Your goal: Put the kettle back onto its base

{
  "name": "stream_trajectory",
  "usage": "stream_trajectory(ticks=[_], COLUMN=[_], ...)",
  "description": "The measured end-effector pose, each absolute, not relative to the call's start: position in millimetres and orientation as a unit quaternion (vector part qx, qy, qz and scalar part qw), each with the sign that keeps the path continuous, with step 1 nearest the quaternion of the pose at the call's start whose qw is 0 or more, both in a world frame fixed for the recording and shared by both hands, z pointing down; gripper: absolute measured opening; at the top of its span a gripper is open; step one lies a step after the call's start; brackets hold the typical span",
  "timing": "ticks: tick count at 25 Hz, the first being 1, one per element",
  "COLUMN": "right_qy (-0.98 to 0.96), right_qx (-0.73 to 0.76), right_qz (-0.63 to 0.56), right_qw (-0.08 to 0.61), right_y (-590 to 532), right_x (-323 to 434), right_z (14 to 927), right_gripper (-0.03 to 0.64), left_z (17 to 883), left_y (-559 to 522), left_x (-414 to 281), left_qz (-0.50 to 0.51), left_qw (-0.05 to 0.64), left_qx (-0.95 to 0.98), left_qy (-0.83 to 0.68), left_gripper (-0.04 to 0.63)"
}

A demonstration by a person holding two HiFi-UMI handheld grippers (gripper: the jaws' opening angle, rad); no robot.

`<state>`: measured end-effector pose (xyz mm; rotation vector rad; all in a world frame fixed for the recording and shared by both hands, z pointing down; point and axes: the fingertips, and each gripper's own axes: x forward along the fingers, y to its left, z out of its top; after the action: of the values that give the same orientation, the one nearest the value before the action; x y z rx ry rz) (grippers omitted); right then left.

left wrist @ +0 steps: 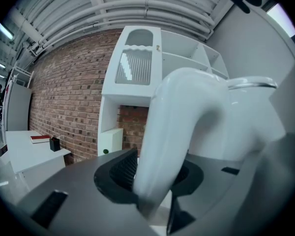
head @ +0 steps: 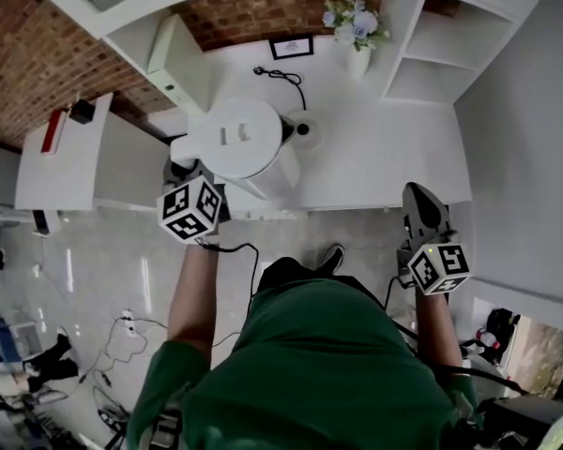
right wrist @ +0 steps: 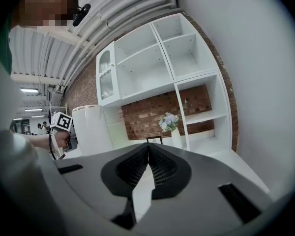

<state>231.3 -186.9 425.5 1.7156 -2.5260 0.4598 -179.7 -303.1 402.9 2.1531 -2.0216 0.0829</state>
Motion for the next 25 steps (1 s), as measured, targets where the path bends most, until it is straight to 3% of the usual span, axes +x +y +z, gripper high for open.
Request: stream_trajectory(ticks=[13, 25], right_qy=[-0.768, -0.723], right_qx=[0.610, 0.654], right_qz=[0.191, 0.217], right_qw=[0.034, 0.056], right_y=[-208.2, -242.5], right_x=[272.6, 250.0], right_z=[448.3, 461.0], right_gripper=[0.023, 0.023], left_z=[435.8, 508.7], left_y=[-412.5, -501.0], left_x=[-133.7, -103.7], left_qz=[0.050, 0.083], left_qw=[0.085, 0.104], left_qx=[0.762, 0.800], left_qy=[-0.640, -0.585], left_gripper=[0.143, 0.143])
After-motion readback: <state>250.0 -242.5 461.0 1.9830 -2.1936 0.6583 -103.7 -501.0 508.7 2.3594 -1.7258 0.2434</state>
